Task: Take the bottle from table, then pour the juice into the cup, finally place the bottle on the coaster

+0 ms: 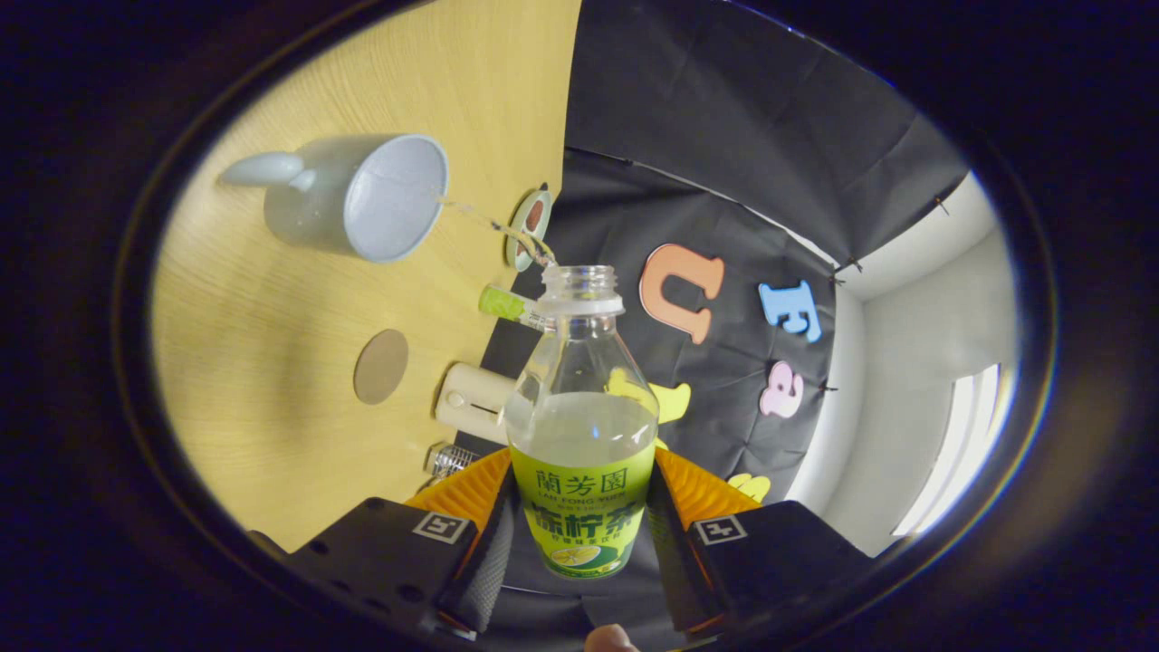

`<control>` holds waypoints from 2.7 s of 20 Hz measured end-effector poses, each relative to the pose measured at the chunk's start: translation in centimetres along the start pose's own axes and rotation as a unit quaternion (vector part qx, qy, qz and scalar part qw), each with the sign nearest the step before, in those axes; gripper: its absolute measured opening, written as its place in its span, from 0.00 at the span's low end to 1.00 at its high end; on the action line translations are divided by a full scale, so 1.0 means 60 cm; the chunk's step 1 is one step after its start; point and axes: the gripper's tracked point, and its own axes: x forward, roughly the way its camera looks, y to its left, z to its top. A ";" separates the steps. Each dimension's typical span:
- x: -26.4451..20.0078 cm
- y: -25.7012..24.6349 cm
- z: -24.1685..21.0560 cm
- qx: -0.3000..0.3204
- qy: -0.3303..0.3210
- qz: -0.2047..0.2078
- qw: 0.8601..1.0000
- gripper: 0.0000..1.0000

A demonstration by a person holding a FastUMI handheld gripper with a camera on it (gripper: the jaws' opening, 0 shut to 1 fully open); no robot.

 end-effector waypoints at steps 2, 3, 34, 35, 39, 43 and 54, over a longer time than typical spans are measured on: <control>0.000 -0.003 -0.001 -0.004 0.001 0.000 1.000 0.76; 0.001 -0.005 -0.003 -0.007 0.002 -0.001 1.000 0.76; 0.008 -0.075 -0.013 -0.081 0.005 -0.026 0.996 0.76; 0.009 -0.078 -0.014 -0.083 0.004 -0.028 0.996 0.76; 0.005 -0.088 -0.006 -0.098 0.002 -0.039 0.994 0.75; 0.002 -0.091 0.000 -0.110 -0.002 -0.046 0.993 0.75; 0.016 -0.101 0.014 -0.141 -0.012 -0.059 0.988 0.75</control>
